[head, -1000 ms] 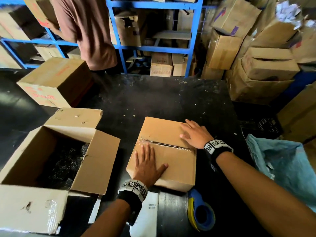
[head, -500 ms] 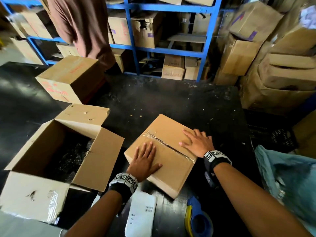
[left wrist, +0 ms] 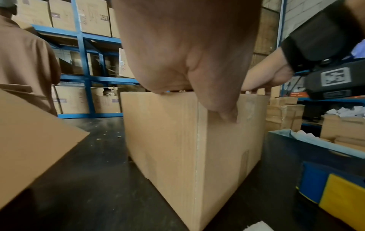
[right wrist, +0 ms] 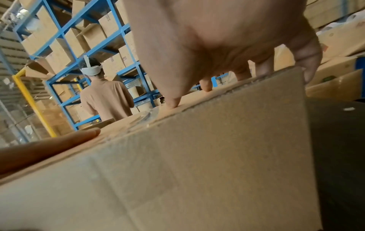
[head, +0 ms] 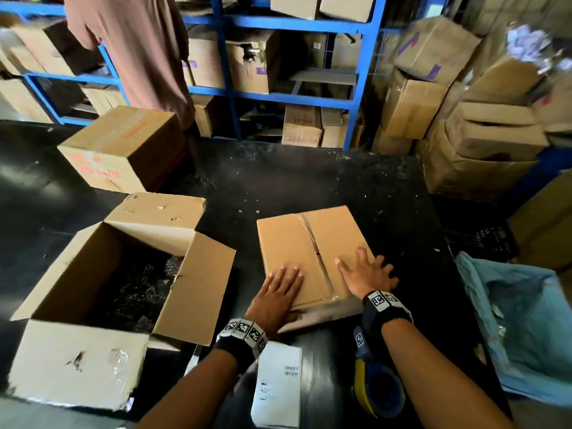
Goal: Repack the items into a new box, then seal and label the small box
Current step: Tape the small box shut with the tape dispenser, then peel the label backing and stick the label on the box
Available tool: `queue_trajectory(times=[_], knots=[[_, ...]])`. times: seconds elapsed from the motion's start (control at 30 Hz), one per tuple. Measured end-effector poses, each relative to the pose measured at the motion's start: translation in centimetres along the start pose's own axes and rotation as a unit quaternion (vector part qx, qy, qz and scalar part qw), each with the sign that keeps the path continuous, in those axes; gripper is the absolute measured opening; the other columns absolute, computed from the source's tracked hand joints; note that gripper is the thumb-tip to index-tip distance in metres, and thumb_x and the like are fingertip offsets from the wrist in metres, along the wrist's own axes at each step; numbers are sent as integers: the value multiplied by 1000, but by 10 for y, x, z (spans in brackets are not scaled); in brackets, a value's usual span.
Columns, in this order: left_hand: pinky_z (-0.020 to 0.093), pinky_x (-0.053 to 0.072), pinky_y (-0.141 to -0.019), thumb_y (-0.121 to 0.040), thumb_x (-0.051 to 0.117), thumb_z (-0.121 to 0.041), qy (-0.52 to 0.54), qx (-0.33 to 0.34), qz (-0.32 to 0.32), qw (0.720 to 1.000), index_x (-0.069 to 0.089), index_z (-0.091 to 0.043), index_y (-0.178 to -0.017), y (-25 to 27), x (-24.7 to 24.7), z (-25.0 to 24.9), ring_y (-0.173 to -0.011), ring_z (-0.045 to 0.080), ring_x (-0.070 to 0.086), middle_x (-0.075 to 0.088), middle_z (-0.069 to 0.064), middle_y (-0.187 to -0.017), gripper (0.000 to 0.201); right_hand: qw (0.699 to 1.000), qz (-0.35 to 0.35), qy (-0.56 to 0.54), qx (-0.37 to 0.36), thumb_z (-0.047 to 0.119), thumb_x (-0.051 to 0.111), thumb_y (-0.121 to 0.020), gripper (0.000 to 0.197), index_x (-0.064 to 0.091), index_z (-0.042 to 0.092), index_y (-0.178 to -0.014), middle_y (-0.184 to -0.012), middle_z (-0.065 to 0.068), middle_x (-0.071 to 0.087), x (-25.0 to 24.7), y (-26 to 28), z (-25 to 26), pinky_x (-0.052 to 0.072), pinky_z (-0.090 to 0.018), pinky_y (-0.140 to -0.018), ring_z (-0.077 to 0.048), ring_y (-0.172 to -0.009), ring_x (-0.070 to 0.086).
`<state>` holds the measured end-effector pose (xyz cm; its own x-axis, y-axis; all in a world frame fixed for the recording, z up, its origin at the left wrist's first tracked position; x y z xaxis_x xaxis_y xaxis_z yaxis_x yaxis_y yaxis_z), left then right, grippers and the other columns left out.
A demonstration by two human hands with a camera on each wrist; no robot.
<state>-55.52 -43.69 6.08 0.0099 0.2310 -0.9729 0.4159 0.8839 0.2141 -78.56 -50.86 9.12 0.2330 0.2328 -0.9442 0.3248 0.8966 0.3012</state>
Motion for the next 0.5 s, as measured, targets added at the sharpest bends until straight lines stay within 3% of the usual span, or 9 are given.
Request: queue_trajectory(times=[0.13, 0.33, 0.43, 0.5], knots=[[50, 10, -121, -88, 57, -58, 9, 8, 4, 1000, -9, -24, -156, 2, -8, 19, -150, 34, -13, -14, 5, -165, 101, 999, -19, -30, 27, 83, 28, -87, 78, 25, 39, -151, -149, -19, 36, 8, 25, -11, 36, -57, -104, -43, -132, 38], [48, 9, -120, -86, 64, -50, 42, 59, 9, 997, -12, -25, -154, -1, -7, 28, -148, 35, -20, -18, 2, -163, 106, 998, -19, -46, 45, 75, 30, -94, 75, 23, 32, -154, -151, -22, 34, 13, 52, -16, 35, -57, -108, -42, -136, 37], [46, 5, -120, -87, 65, -48, 60, 74, 8, 995, -14, -25, -152, -2, -5, 28, -146, 35, -24, -18, 1, -163, 106, 999, -35, -22, 28, 67, 29, -98, 72, 21, 27, -158, -162, -20, 20, 13, 60, -10, 26, -63, -115, -41, -147, 23], [47, 8, -122, -87, 64, -50, 73, 67, -1, 995, -14, -24, -153, 0, -7, 29, -146, 32, -24, -20, -1, -162, 105, 997, -44, 3, -56, 66, 25, -100, 73, 15, 28, -161, -169, -13, 4, 16, 64, 10, 14, -64, -120, -38, -154, 8]])
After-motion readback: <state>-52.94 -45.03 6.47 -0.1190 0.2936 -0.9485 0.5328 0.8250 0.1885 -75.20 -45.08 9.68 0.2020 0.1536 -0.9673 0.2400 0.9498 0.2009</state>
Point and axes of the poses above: each hand's wrist, its own y-axis away from the middle knuckle, its own x-axis out of the palm, z = x × y, the point moved 8 cm from there along -y, towards the middle knuckle
